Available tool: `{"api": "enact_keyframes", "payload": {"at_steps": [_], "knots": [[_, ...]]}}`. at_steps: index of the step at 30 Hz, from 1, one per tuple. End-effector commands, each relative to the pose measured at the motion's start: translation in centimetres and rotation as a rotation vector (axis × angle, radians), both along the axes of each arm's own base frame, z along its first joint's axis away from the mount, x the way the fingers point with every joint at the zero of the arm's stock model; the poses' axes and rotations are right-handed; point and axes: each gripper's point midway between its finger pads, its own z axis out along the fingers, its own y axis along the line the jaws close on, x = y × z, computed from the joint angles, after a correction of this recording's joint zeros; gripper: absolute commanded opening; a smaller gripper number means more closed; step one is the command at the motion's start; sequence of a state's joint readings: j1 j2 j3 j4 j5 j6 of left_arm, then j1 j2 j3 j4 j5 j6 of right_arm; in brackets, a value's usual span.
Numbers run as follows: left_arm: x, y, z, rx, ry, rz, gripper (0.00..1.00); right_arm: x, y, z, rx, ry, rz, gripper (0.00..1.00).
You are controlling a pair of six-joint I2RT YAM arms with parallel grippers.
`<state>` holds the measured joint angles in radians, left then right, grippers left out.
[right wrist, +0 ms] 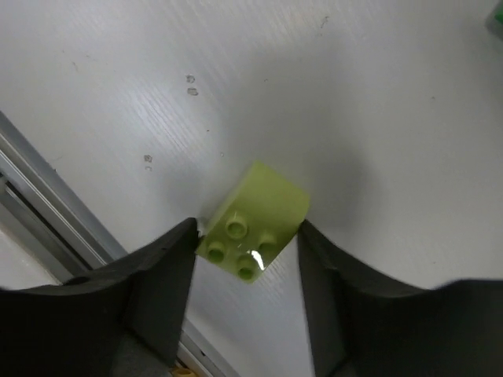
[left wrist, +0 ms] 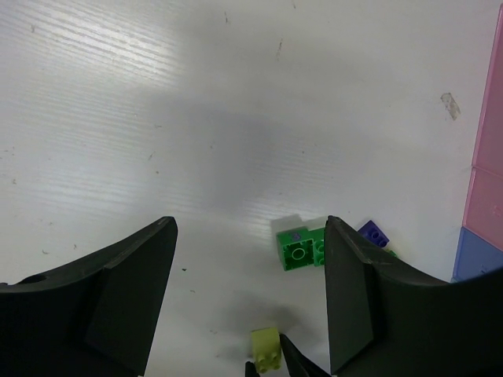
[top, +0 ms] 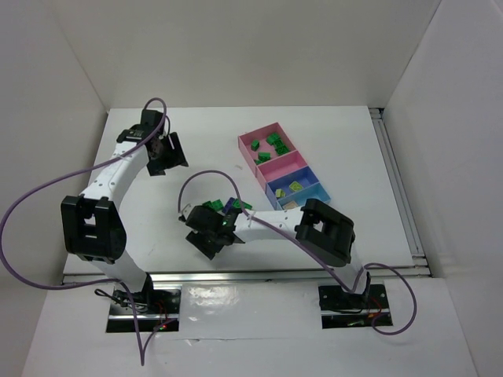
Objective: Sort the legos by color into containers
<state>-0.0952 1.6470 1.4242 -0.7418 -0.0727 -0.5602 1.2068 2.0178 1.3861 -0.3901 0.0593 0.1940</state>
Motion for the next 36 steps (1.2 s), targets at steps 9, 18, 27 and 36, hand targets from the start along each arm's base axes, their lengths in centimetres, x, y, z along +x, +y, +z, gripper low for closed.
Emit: {"api": "enact_keyframes", "payload": {"at_steps": [9,18,27,36], "knots": [[-0.1,0.3,-0.5,0.003,0.015,-0.015,0.79,4.1,-2.0,5.4,0.007,-0.164,-0.148,0.41],[0.1,-0.3,-1.0,-0.027,0.02,-0.023,0.79,13.2,-11.5,11.0,0.009,-0.289,-0.501,0.41],[0.0,-0.8,-1.3,-0.056,0.032,-0.029,0.79,18.4,-23.5,10.4,-0.009,-0.265,-0.87,0.41],[-0.5,-1.6,-2.9,-0.037,0.08,-0.059,0.88,20.8,-26.1,10.4,0.026,-0.249,-0.93,0.75]]}}
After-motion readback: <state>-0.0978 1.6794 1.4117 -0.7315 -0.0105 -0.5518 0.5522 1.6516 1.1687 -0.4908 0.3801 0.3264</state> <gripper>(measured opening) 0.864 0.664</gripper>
